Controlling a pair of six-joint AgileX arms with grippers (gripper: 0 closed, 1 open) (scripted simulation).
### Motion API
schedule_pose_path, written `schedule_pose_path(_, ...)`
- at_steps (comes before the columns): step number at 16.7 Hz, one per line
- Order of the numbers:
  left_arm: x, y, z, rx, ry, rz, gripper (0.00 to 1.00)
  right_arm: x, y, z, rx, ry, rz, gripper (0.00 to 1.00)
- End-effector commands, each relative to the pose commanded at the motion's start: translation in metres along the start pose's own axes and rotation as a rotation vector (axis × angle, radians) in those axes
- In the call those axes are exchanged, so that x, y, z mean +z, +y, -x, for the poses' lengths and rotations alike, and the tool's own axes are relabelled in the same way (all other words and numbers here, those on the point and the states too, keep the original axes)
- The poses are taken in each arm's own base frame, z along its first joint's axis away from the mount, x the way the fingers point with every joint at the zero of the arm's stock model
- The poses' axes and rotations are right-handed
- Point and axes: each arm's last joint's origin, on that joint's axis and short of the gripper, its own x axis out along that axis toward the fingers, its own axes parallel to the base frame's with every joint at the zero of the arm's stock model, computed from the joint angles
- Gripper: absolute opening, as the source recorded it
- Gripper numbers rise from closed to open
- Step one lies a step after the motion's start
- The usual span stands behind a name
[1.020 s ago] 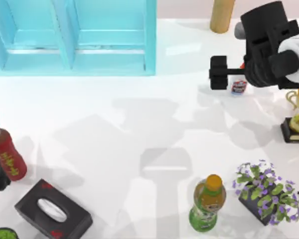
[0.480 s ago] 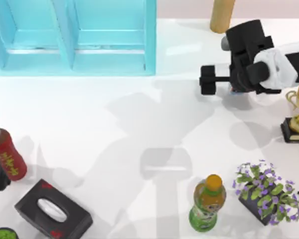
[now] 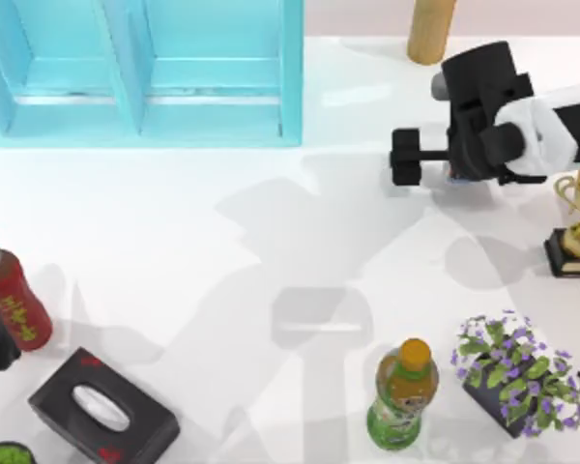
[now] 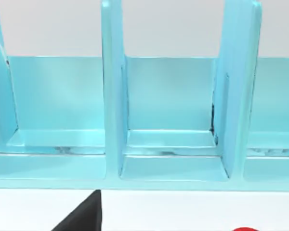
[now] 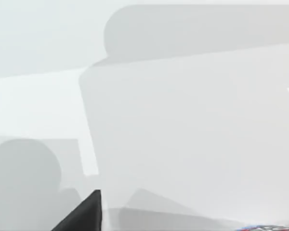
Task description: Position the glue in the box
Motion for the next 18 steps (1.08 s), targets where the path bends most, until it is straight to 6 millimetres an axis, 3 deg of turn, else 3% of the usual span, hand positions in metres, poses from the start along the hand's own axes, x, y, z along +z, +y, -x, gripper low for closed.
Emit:
schedule_pose_path(13, 0.0000, 0.0000, 0.0000, 0.000, 0.000, 0.000, 1.00, 0.0000, 0.0000, 0.0000, 0.000, 0.000, 0.000, 0.02)
schedule_pose_path(18, 0.0000, 0.0000, 0.0000, 0.000, 0.000, 0.000, 1.00, 0.0000, 0.0000, 0.0000, 0.000, 0.000, 0.000, 0.00)
